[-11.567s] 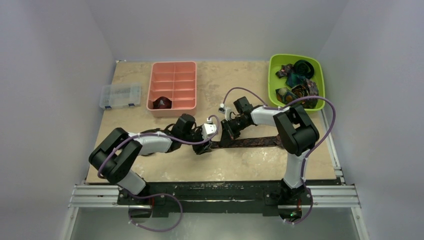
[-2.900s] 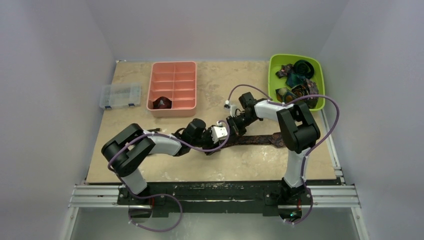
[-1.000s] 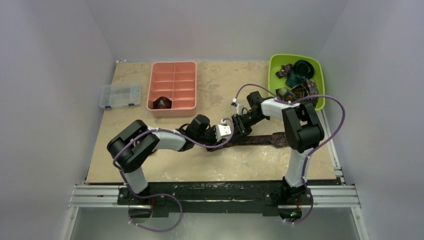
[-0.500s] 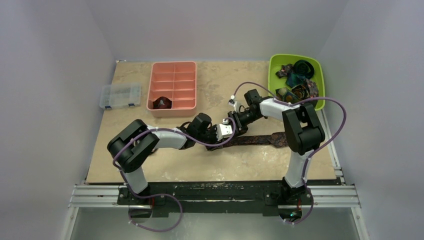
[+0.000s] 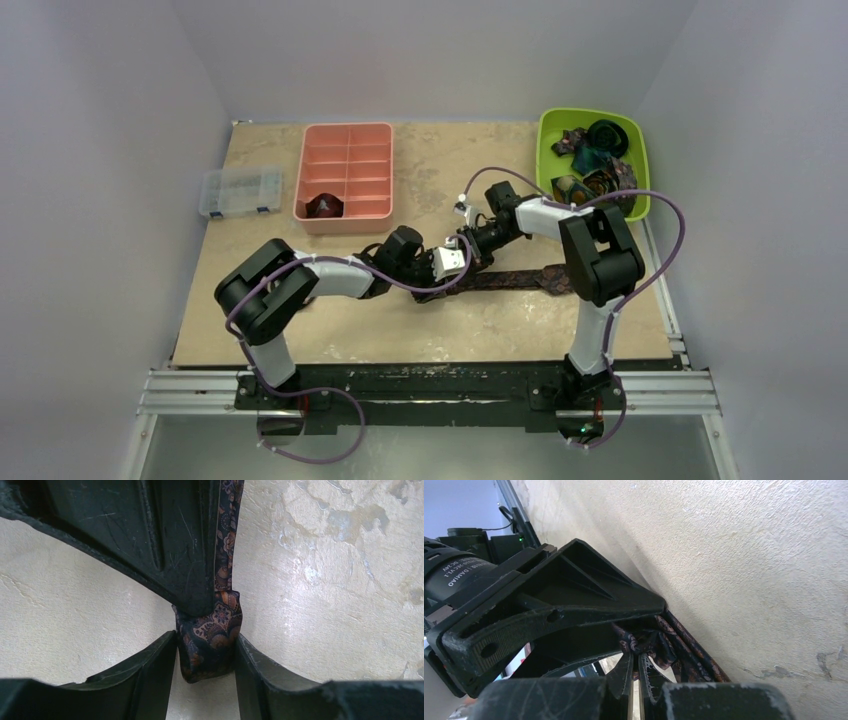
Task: Roll the ties
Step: Roll the tie at the center of the board.
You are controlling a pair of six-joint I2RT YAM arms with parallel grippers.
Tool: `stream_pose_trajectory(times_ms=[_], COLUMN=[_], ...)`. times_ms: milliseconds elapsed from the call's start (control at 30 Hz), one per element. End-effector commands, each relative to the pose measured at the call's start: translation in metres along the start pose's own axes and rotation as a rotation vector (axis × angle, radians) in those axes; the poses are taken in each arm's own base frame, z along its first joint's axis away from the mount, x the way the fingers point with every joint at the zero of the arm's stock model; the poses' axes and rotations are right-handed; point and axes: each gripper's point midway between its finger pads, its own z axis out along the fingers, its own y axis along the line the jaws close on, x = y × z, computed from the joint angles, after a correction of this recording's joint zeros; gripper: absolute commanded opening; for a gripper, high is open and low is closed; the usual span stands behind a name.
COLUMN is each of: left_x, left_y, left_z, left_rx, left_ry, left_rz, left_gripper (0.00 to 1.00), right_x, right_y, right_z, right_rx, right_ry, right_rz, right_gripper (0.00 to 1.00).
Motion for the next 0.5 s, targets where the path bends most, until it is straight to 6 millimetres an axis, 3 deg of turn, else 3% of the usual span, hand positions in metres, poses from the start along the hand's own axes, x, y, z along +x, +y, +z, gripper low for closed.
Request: stream_pose_trajectory(times_ms=[0,167,300,467], left_x=[0.020,0.005,-0.013,-0.030], left_y=[0.003,0.007,0.000,0.005], left_z=[0.001,-0.004,-0.005,0.001], left_rx=[-0.026,-0.043,0.002,-0.020], left_ry=[0.070,-0.001,-0.088,-0.128], left_rz=[-0.051,-0.066,-0.059,-0.043], left_gripper=[0.47,0.57,0.63,0.67], right_x=[0.002,0.007,-0.003,-0.006], right_y=[-0.007,-0.026,-0.036,-0.041], right_z=[-0.005,-0.008,-0.003,0.000], right_rx=[0.026,0.094,0.117,0.121], right_ry=[0.001,-0.010,-0.058,-0.069], right_rz=[-0.043,-0.055,-0.059,-0.073], right_gripper=[0.00,0.00,0.00,0.00])
